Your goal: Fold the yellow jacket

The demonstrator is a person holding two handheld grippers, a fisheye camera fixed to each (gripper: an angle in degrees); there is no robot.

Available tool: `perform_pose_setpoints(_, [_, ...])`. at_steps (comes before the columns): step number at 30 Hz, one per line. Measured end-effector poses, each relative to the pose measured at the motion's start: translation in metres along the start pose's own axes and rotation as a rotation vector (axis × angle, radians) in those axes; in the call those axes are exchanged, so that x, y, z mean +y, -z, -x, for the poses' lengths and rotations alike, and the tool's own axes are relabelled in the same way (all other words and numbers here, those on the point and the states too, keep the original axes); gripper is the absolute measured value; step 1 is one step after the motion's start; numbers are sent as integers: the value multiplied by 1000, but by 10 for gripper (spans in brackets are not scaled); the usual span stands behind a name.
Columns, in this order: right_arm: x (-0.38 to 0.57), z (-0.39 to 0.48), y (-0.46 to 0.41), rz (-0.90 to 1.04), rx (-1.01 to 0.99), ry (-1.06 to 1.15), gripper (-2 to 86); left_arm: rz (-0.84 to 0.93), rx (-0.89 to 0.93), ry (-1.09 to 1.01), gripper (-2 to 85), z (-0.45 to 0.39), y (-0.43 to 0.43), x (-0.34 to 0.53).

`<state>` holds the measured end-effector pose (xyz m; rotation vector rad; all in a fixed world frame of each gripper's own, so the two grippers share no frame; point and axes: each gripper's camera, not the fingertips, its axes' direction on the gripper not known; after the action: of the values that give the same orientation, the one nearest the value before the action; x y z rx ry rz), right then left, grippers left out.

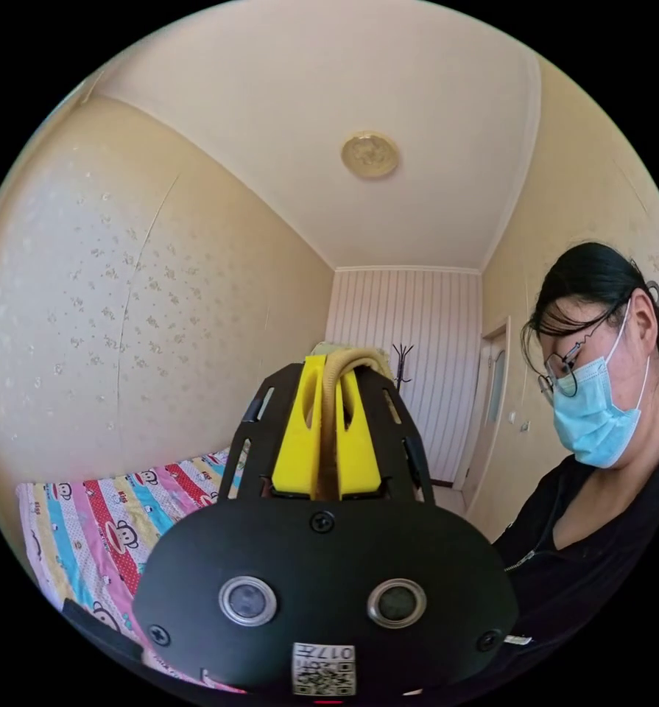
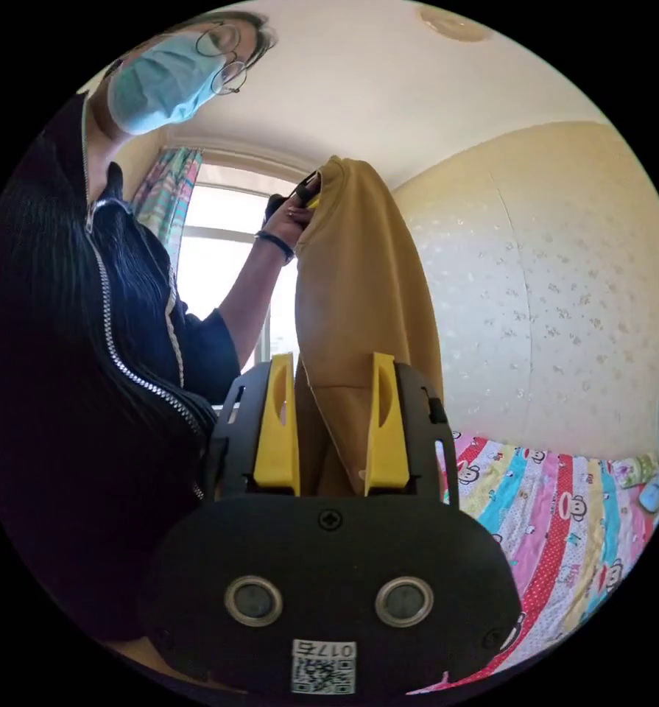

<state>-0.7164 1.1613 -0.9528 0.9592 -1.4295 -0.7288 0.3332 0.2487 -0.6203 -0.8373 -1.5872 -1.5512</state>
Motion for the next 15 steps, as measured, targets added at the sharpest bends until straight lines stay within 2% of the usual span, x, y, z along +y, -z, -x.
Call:
perform_pose_setpoints(2, [-4, 10, 5, 83, 118, 90, 82, -10, 6, 22, -5, 0, -2, 2])
perform_pose_setpoints(6, [-3, 5, 14, 140, 263, 43, 55, -14, 8, 81, -5, 2, -6, 7])
perform_pose_setpoints(10, [-26, -34, 71, 0, 605, -124, 45, 44, -92, 32, -4, -3, -4, 10])
perform_pose_setpoints(13, [-77, -80, 111, -25, 657, -244, 42, 225, -233, -114, -3, -12, -18, 21])
perform_pose_setpoints(15, [-110, -97, 129, -27, 643, -225, 42, 383, -322, -162, -3, -10, -32, 38])
